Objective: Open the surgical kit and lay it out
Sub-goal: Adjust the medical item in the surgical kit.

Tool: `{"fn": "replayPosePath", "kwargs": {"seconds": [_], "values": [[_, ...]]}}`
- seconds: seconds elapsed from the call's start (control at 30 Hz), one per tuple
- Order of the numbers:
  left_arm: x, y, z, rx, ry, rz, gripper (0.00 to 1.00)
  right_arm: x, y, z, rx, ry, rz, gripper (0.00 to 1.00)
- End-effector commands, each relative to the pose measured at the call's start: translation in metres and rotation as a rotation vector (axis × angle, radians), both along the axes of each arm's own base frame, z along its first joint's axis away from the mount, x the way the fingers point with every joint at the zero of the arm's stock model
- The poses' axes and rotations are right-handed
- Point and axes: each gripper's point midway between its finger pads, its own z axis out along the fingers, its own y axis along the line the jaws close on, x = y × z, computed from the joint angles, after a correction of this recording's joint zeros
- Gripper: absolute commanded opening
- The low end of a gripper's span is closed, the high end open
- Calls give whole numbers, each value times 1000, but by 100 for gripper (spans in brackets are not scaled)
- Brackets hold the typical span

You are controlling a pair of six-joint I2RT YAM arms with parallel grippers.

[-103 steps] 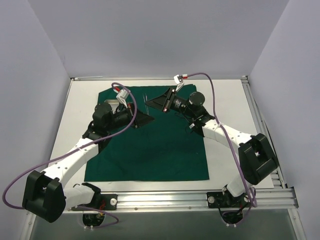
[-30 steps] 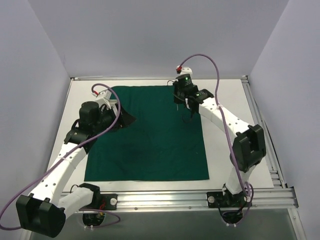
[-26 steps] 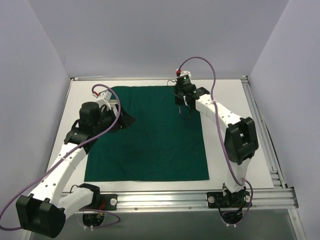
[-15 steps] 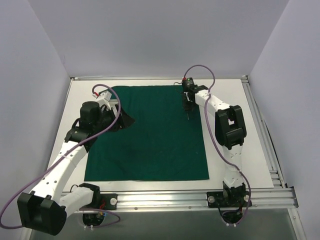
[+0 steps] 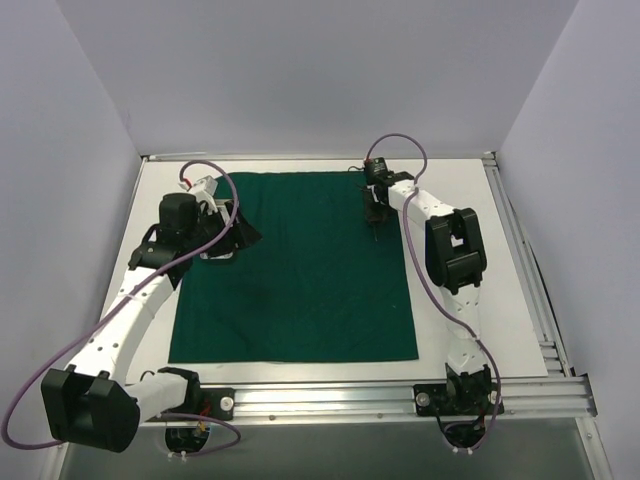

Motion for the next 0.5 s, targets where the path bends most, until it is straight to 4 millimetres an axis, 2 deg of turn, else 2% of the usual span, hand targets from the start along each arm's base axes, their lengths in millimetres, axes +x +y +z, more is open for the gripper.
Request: {"fn": "replayPosePath", "kwargs": {"seconds": [0.0,0.2,0.47], "values": [[12,11,14,45,-27,34,82,2,-1,3,0,2,10,22],[25,24,16,73,-5,73,82,4,1,8,8,-10,19,34],[36,36,17,97,13,109,83,10,4,45,30,-90,20,46]]}}
